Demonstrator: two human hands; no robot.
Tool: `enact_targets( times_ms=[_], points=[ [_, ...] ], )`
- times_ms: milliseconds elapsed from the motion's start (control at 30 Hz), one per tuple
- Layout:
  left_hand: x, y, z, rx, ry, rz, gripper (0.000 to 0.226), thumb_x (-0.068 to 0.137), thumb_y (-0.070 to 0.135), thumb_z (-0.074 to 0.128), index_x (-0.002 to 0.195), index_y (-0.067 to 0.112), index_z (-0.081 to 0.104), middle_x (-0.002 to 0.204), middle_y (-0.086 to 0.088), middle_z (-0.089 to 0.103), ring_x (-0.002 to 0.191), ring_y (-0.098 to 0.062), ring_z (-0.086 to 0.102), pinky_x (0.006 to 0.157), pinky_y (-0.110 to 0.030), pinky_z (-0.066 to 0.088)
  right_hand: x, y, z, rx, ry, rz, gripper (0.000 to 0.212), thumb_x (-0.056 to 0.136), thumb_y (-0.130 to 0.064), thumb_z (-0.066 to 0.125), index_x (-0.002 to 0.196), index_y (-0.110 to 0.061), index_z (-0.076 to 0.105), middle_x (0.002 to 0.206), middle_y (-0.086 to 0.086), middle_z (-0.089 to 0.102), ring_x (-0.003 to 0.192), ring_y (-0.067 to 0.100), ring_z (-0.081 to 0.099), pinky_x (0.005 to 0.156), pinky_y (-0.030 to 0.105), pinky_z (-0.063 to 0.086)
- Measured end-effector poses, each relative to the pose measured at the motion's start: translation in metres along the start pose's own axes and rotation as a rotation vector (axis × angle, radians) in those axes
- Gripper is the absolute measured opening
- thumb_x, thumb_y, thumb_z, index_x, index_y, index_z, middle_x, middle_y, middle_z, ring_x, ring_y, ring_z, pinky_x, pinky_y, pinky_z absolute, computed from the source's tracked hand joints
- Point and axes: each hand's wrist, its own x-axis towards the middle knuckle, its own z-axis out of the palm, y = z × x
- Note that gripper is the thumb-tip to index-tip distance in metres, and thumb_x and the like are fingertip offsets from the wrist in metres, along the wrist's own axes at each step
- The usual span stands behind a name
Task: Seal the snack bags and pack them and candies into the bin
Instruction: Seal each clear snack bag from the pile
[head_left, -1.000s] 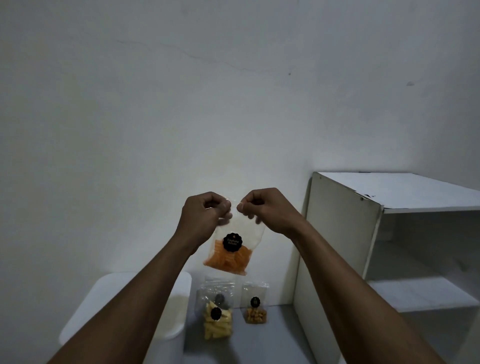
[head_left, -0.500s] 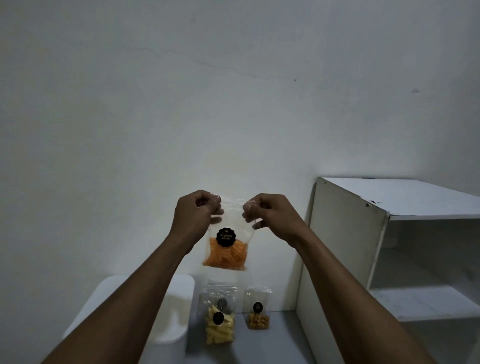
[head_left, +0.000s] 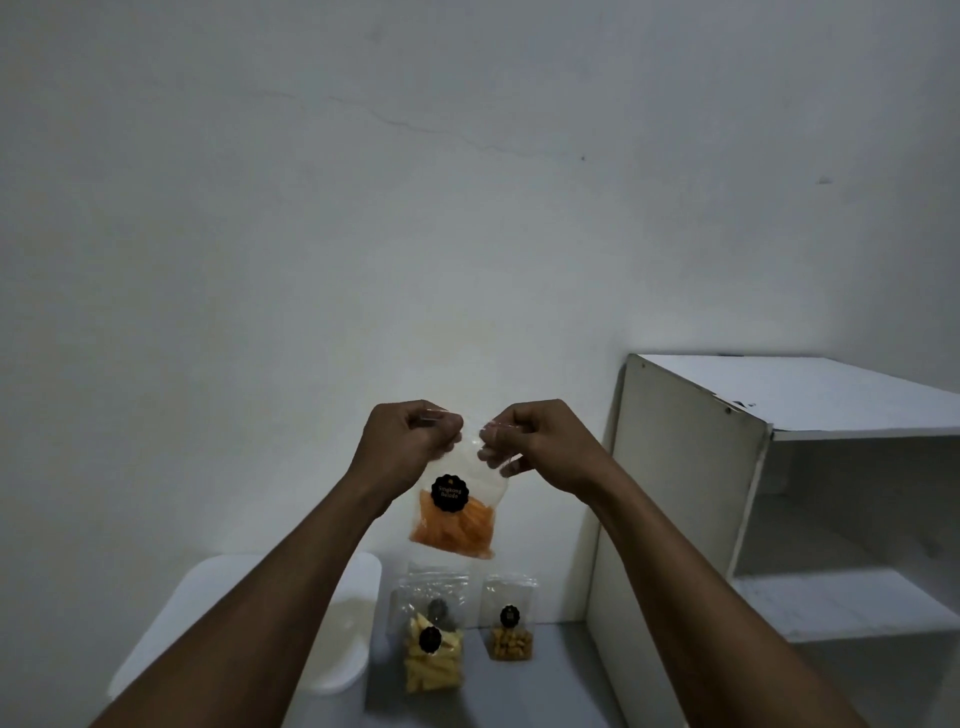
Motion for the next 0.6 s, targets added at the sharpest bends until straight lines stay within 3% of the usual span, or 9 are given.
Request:
enact_targets(
  times_ms=[67,167,267,400,500,600],
  points=[
    [0.0,-0.002,0.008,0.102,0.083,0.027,0.007,0.084,0.023,0.075,0.088,0.018,0.074,0.085,0.002,0.075,0.085,-0.015,0.071,0.079,-0.035,0.058,0.0,0.0,0.002,-0.029,0.068,-0.016,0.014,0.092,-0.006,0.065,0.093,0.007,0.07,0.083,0.017,0.076,0.071,0.022,0.072,0.071,0.036,0.06],
    [-0.001,0.006,0.02,0.22,0.271,-0.001,0.037,0.077,0.042,0.079,0.105,0.023,0.064,0.097,0.009,0.067,0.088,-0.011,0.065,0.073,-0.026,0.048,0.001,0.007,0.004,-0.129,0.164,-0.036,0.013,0.092,-0.012,0.066,0.089,-0.001,0.072,0.079,0.007,0.077,0.073,0.02,0.075,0.075,0.041,0.062],
    [0.001,0.012,0.026,0.268,0.348,-0.129,0.044,0.076,0.053,0.076,0.097,0.016,0.063,0.093,0.003,0.066,0.086,-0.016,0.062,0.076,-0.029,0.048,0.001,0.016,0.009,-0.26,0.239,-0.04,0.012,0.09,-0.021,0.066,0.084,-0.013,0.073,0.074,-0.002,0.076,0.07,0.012,0.074,0.075,0.042,0.062],
    [0.006,0.009,0.028,-0.055,0.16,-0.317,0.032,0.083,0.034,0.075,0.076,0.003,0.07,0.079,-0.01,0.072,0.071,-0.02,0.07,0.073,-0.034,0.061,-0.002,0.023,0.019,-0.405,0.271,-0.088,0.013,0.09,-0.024,0.064,0.081,-0.021,0.073,0.071,-0.008,0.074,0.068,0.004,0.07,0.073,0.039,0.06],
    [0.006,0.011,0.028,-0.224,0.092,-0.405,0.019,0.086,0.014,0.072,0.082,-0.004,0.068,0.077,-0.015,0.069,0.07,-0.02,0.07,0.069,-0.031,0.061,-0.003,0.026,0.021,-0.471,0.294,-0.119,0.012,0.09,-0.025,0.064,0.082,-0.023,0.073,0.073,-0.008,0.074,0.068,0.004,0.069,0.073,0.037,0.058],
    [0.006,0.011,0.028,-0.29,0.06,-0.413,0.016,0.089,0.008,0.067,0.09,-0.008,0.068,0.084,-0.018,0.07,0.077,-0.021,0.071,0.068,-0.029,0.06,-0.005,0.027,0.019,-0.419,0.281,-0.114,0.009,0.089,-0.029,0.068,0.086,-0.022,0.073,0.074,-0.008,0.075,0.068,0.002,0.069,0.074,0.036,0.059]
  ],
)
